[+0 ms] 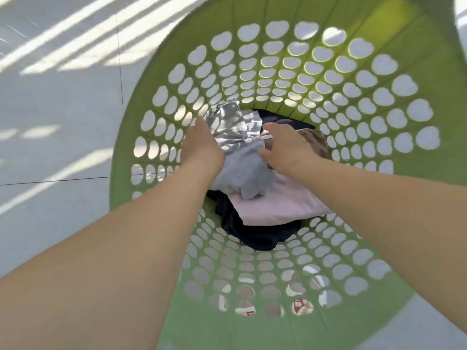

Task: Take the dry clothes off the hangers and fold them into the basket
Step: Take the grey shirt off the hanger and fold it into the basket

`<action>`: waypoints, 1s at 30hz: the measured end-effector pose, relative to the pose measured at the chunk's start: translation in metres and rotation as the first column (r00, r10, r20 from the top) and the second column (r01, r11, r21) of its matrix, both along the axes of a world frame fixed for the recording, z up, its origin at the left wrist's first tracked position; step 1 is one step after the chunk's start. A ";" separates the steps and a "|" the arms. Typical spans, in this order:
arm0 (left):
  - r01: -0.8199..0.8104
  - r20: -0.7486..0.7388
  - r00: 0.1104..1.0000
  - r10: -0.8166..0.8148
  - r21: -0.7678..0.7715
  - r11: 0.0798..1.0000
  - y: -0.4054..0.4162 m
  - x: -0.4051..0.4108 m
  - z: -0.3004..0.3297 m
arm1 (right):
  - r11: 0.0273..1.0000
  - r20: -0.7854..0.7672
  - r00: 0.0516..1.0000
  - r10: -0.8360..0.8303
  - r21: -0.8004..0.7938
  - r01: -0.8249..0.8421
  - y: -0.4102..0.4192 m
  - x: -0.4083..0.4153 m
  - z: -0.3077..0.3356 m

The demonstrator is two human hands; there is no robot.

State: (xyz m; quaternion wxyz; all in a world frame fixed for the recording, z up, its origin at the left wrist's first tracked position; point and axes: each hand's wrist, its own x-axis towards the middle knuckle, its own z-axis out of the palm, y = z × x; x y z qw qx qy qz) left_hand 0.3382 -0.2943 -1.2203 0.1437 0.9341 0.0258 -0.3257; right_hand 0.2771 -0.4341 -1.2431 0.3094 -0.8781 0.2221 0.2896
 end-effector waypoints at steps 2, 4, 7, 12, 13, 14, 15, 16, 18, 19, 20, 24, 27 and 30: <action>0.139 -0.012 0.990 -0.139 0.056 0.989 0.000 -0.020 -0.025 | 0.995 0.015 0.995 0.098 -0.024 -0.098 0.009 -0.009 -0.017; 0.342 -0.090 0.937 -0.338 0.043 0.939 0.002 -0.040 -0.051 | 0.985 -0.009 0.985 0.170 -0.005 -0.170 0.017 -0.022 -0.031; 0.436 -0.289 0.859 -0.423 -0.021 0.900 0.004 -0.057 -0.066 | 0.969 -0.090 0.965 0.245 0.055 -0.241 0.023 -0.035 -0.036; 0.458 -0.312 0.846 -0.432 0.010 0.889 -0.001 -0.054 -0.041 | 0.974 -0.087 0.970 0.228 0.018 -0.227 0.017 -0.042 -0.011; 0.463 -0.289 0.847 -0.447 -0.014 0.886 -0.003 -0.051 -0.033 | 0.977 -0.082 0.974 0.213 0.017 -0.213 0.015 -0.041 0.002; 0.456 -0.268 0.853 -0.448 -0.035 0.889 -0.006 -0.049 -0.022 | 0.981 -0.068 0.979 0.192 0.021 -0.191 0.013 -0.041 0.016; 0.450 -0.233 0.863 -0.448 -0.049 0.892 -0.011 -0.045 -0.002 | 0.985 -0.050 0.984 0.169 0.030 -0.168 0.010 -0.040 0.036; 0.436 -0.206 0.874 -0.440 -0.064 0.897 -0.015 -0.046 0.013 | 0.988 -0.031 0.988 0.154 0.037 -0.153 0.009 -0.040 0.047; 0.378 -0.148 0.905 -0.398 -0.144 0.915 -0.023 -0.048 0.056 | 0.992 0.037 0.992 0.119 0.028 -0.120 0.006 -0.039 0.077; 0.349 -0.132 0.917 -0.376 -0.190 0.918 -0.026 -0.051 0.079 | 0.994 0.058 0.992 0.109 0.023 -0.110 0.004 -0.040 0.095; 0.326 -0.107 0.927 -0.359 -0.238 0.915 -0.030 -0.054 0.104 | 0.995 0.081 0.992 0.095 0.020 -0.096 0.002 -0.040 0.115; 0.247 -0.053 0.957 -0.286 -0.372 0.895 -0.045 -0.060 0.202 | 1.000 0.149 0.989 0.007 -0.004 -0.006 -0.010 -0.042 0.215; 0.269 0.007 0.957 -0.289 -0.384 0.883 -0.054 -0.062 0.273 | 1.000 0.193 0.981 -0.009 -0.025 0.015 -0.019 -0.048 0.298; 0.301 0.043 0.950 -0.311 -0.407 0.863 -0.059 -0.065 0.345 | 1.000 0.212 0.977 -0.014 0.023 0.009 -0.028 -0.058 0.382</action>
